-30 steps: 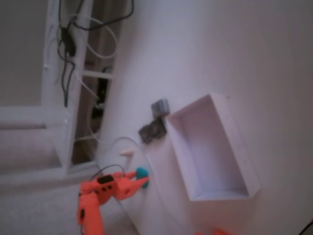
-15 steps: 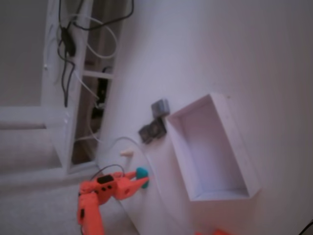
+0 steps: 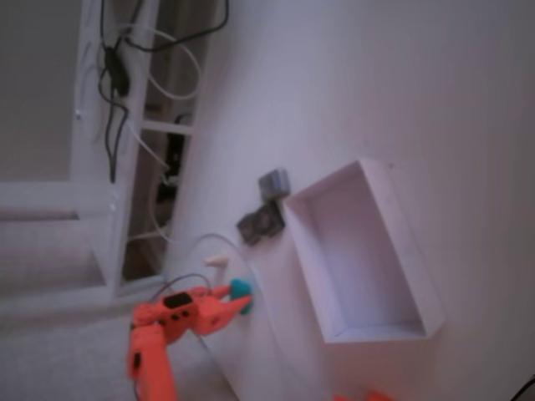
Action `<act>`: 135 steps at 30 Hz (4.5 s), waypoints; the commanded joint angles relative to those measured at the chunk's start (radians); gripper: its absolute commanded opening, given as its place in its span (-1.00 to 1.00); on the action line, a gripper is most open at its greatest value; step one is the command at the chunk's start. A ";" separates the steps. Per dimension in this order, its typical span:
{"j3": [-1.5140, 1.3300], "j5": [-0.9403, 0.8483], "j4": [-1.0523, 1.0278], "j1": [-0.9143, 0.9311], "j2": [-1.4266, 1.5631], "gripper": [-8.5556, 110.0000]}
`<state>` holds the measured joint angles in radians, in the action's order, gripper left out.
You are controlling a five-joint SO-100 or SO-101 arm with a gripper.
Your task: Grasp the green cube and put it in the bin.
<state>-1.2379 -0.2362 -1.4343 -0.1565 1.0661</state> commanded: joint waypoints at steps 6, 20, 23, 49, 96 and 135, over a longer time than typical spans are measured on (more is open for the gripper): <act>0.014 0.000 -0.011 0.025 0.319 -1.00; -0.041 -0.011 -0.101 0.314 0.540 -1.00; -0.091 -0.046 -0.057 0.512 0.584 -1.00; -0.772 -0.400 0.795 0.982 0.646 0.00; -1.606 -0.420 1.301 0.905 1.189 0.16; -1.678 0.006 0.379 -0.057 2.243 0.15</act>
<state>-2.8900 -0.2470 -1.0232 -0.2056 3.3011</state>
